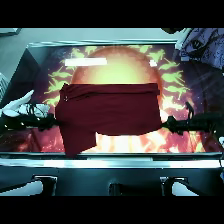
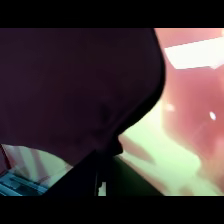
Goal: Fold the clothes and pants, and hang the long-sleeved shirts on hangers.
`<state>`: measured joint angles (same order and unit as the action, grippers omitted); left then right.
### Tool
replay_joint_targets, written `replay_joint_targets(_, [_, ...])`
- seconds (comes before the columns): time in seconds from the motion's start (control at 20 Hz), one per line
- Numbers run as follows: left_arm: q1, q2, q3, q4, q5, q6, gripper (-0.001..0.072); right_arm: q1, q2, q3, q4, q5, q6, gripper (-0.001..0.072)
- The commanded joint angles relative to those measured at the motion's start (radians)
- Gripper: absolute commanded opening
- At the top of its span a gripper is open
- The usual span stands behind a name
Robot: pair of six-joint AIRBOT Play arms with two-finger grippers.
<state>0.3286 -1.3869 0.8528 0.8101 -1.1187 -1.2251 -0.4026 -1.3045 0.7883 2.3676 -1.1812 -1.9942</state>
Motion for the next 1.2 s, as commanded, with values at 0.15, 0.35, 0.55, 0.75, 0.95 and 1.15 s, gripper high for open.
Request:
replay_joint_targets(0.15, [-0.04, 0.044, 0.61, 0.073, -0.092, -0.142, 0.0015, 0.253, 0.023, 0.584, -0.185, 0.072, 0.232, 0.0032])
replay_joint_targets(0.35, [-0.051, 0.064, 1.13, 0.204, -0.169, -0.237, 0.0015, 0.273, 0.047, 1.107, -0.249, -0.024, 0.344, 0.0032])
replay_joint_targets(0.55, [-0.051, 0.255, 1.289, 0.37, -0.165, -0.352, 0.0015, 0.273, 0.221, 1.335, -0.38, -0.044, 0.412, 0.0031])
replay_joint_targets(0.75, [-0.051, 0.538, 1.116, 0.5, -0.165, -0.428, 0.0015, 0.273, 0.438, 1.335, -0.502, -0.085, 0.515, 0.0031])
replay_joint_targets(0.95, [-0.051, 0.64, 1.071, 0.602, -0.163, -0.451, 0.0015, 0.273, 0.488, 1.335, -0.567, -0.086, 0.569, 0.0032])
replay_joint_targets(1.15, [-0.052, 0.533, 1.068, 0.48, -0.176, -0.354, 0.0015, 0.273, 0.352, 1.335, -0.572, -0.2, 0.64, 0.0032])
